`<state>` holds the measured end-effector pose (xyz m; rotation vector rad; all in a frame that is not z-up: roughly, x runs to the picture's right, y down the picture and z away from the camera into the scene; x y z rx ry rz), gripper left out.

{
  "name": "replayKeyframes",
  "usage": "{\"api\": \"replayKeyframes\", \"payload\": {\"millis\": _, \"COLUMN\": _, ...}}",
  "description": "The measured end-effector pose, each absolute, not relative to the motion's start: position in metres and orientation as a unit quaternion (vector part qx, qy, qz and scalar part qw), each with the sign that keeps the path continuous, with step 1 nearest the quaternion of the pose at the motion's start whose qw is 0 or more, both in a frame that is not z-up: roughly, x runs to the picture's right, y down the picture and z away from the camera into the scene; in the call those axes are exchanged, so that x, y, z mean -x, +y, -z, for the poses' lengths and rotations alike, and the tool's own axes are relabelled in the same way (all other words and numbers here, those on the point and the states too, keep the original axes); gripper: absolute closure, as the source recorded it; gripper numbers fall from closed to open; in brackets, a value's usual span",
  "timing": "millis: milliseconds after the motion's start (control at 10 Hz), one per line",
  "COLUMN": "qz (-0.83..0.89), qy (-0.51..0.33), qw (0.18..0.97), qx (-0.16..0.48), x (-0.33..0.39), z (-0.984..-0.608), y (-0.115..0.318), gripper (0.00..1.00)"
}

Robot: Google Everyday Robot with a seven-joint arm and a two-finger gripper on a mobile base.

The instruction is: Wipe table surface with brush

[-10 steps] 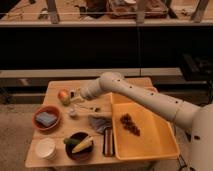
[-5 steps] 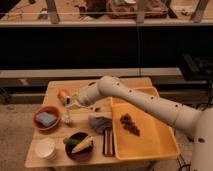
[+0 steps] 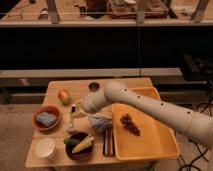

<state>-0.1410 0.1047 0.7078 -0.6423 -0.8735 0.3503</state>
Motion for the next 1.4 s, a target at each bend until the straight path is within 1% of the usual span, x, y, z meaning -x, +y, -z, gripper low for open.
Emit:
{"api": "replayKeyframes", "payload": {"millis": 200, "qz": -0.182, "qy": -0.4, "qw": 0.85, "qx": 0.291, "x": 0.115, "z": -0.713, "y": 0.101, "gripper": 1.0}}
{"api": "replayKeyframes", "payload": {"millis": 400, "qz": -0.194, "qy": -0.392, "qw": 0.855, "qx": 0.277, "x": 0.106, "z": -0.718, "y": 0.091, "gripper": 1.0}}
{"api": "replayKeyframes", "payload": {"millis": 700, "qz": -0.207, "qy": -0.382, "qw": 0.864, "qx": 0.254, "x": 0.097, "z": -0.732, "y": 0.061, "gripper": 1.0}}
{"api": "replayKeyframes", "payload": {"millis": 1100, "qz": -0.201, "qy": -0.383, "qw": 0.865, "qx": 0.255, "x": 0.135, "z": -0.752, "y": 0.051, "gripper": 1.0}}
{"api": "replayKeyframes", "payload": {"millis": 1400, "qz": -0.182, "qy": -0.396, "qw": 0.861, "qx": 0.263, "x": 0.17, "z": -0.753, "y": 0.052, "gripper": 1.0}}
